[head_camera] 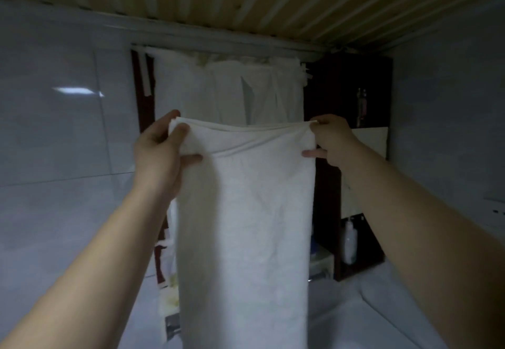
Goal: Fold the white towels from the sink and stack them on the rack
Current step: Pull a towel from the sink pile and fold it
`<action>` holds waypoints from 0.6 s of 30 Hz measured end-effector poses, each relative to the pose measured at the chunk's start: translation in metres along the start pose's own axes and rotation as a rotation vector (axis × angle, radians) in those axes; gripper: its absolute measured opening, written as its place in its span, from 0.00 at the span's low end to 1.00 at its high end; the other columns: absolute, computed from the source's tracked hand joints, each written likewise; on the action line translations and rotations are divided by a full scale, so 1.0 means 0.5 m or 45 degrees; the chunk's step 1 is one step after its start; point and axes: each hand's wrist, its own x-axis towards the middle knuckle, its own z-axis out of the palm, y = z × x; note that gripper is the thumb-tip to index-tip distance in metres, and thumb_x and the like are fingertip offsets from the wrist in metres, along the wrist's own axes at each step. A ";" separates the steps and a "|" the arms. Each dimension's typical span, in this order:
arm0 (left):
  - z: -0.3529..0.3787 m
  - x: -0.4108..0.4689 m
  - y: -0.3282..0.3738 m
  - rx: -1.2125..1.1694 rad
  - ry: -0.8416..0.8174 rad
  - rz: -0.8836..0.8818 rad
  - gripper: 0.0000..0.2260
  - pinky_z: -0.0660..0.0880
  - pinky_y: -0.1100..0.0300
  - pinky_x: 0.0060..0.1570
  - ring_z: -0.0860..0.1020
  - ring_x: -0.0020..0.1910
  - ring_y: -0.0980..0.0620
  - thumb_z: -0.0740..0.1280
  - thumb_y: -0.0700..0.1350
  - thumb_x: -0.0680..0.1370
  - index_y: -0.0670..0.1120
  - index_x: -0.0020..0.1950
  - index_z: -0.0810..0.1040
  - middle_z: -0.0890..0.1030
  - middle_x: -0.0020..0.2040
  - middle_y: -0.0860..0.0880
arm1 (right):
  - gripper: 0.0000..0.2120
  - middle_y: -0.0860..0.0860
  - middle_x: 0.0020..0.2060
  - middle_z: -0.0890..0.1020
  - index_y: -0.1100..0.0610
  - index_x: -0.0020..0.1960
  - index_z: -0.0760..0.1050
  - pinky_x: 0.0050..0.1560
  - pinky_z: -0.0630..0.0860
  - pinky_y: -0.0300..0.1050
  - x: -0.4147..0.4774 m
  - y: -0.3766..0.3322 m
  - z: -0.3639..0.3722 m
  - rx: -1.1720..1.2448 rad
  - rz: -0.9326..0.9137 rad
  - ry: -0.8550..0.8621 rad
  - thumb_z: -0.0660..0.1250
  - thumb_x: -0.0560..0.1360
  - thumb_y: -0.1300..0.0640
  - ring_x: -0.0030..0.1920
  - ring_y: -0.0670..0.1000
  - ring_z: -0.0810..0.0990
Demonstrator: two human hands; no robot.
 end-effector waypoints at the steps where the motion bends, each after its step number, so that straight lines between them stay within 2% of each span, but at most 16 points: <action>1: -0.008 0.001 0.013 0.010 0.009 0.010 0.13 0.83 0.43 0.41 0.82 0.55 0.46 0.68 0.40 0.80 0.48 0.65 0.79 0.80 0.62 0.47 | 0.16 0.56 0.59 0.79 0.56 0.67 0.75 0.43 0.85 0.58 -0.002 -0.006 0.011 0.034 0.028 -0.089 0.66 0.80 0.59 0.53 0.57 0.81; 4: -0.050 0.006 0.056 -0.004 0.050 -0.007 0.13 0.81 0.41 0.34 0.82 0.50 0.44 0.66 0.40 0.81 0.48 0.65 0.78 0.81 0.56 0.46 | 0.14 0.54 0.59 0.79 0.54 0.63 0.76 0.43 0.84 0.59 -0.008 -0.019 0.060 0.242 0.046 -0.281 0.68 0.78 0.60 0.53 0.57 0.81; 6: -0.075 0.009 0.086 0.006 0.071 -0.015 0.12 0.79 0.37 0.32 0.82 0.47 0.46 0.66 0.41 0.81 0.50 0.64 0.78 0.81 0.52 0.49 | 0.12 0.55 0.61 0.77 0.51 0.62 0.76 0.39 0.83 0.60 -0.009 -0.020 0.102 0.424 -0.013 -0.240 0.69 0.79 0.60 0.56 0.56 0.78; 8: -0.091 0.009 0.102 0.027 0.052 -0.027 0.14 0.78 0.34 0.32 0.82 0.49 0.46 0.66 0.42 0.81 0.51 0.67 0.77 0.80 0.55 0.49 | 0.09 0.56 0.62 0.77 0.51 0.61 0.77 0.40 0.83 0.65 -0.016 -0.016 0.140 0.440 -0.052 -0.135 0.65 0.82 0.56 0.56 0.56 0.77; 11: -0.116 -0.006 0.103 0.077 0.071 -0.047 0.13 0.78 0.35 0.30 0.80 0.57 0.41 0.66 0.43 0.81 0.54 0.65 0.78 0.78 0.61 0.48 | 0.11 0.57 0.63 0.77 0.54 0.64 0.77 0.43 0.81 0.70 -0.032 0.003 0.192 0.420 -0.005 -0.155 0.64 0.82 0.56 0.59 0.59 0.77; 14: -0.141 -0.018 0.097 0.044 0.126 -0.054 0.13 0.79 0.35 0.35 0.79 0.60 0.42 0.66 0.43 0.81 0.53 0.65 0.77 0.78 0.60 0.49 | 0.11 0.55 0.61 0.78 0.55 0.63 0.77 0.44 0.83 0.63 -0.040 0.018 0.222 0.604 -0.082 -0.089 0.64 0.82 0.58 0.57 0.57 0.77; 18: -0.167 -0.021 0.094 0.048 0.179 -0.040 0.15 0.80 0.32 0.39 0.80 0.60 0.43 0.68 0.43 0.80 0.51 0.67 0.77 0.79 0.61 0.48 | 0.10 0.54 0.59 0.78 0.54 0.62 0.78 0.46 0.84 0.57 -0.051 0.026 0.247 0.611 -0.066 -0.151 0.64 0.81 0.59 0.56 0.54 0.77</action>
